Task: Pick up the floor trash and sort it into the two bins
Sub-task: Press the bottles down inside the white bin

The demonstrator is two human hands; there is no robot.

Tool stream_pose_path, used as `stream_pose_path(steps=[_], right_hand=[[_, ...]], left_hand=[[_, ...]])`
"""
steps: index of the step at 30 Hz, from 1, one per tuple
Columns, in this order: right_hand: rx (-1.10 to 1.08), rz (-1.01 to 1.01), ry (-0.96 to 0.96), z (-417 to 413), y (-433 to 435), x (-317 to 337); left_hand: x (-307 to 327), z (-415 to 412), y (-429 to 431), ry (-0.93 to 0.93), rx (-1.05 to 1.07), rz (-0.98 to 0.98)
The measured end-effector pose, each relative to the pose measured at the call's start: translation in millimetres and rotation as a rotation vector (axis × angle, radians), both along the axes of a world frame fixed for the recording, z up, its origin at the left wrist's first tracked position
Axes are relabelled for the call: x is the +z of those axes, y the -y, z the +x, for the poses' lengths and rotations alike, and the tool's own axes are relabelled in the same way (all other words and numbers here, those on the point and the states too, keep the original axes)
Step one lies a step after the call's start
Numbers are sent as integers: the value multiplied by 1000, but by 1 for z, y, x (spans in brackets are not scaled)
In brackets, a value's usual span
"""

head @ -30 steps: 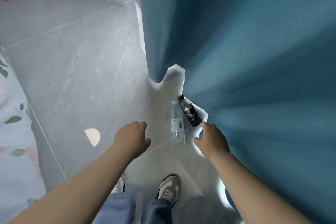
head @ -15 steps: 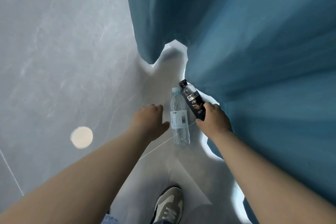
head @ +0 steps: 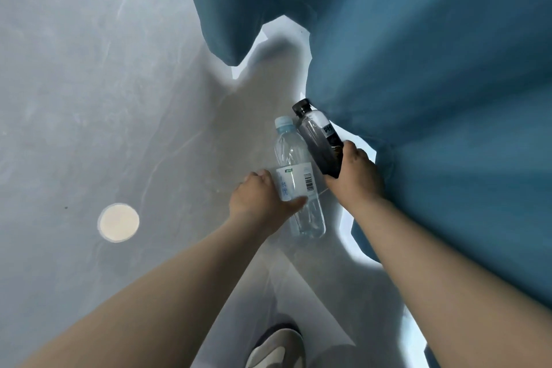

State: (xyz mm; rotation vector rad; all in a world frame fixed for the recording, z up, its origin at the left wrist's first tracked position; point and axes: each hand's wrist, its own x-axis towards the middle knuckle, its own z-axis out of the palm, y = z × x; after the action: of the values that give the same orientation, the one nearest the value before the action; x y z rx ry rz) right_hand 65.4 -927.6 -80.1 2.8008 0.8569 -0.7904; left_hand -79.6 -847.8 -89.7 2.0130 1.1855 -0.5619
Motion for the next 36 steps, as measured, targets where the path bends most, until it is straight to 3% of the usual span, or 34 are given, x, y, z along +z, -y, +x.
stream_pose_path(steps=[10, 16, 24, 36], right_hand=[[-82, 44, -82, 4, 6, 1], [-108, 22, -127, -10, 12, 31], [-207, 2, -194, -68, 17, 155], [-501, 135, -250, -149, 22, 417]], left_hand=[[-12, 23, 6, 145, 533, -477], [22, -10, -6, 46, 493, -481], [169, -75, -36, 37, 449, -357], [435, -126, -66, 6, 212, -209]])
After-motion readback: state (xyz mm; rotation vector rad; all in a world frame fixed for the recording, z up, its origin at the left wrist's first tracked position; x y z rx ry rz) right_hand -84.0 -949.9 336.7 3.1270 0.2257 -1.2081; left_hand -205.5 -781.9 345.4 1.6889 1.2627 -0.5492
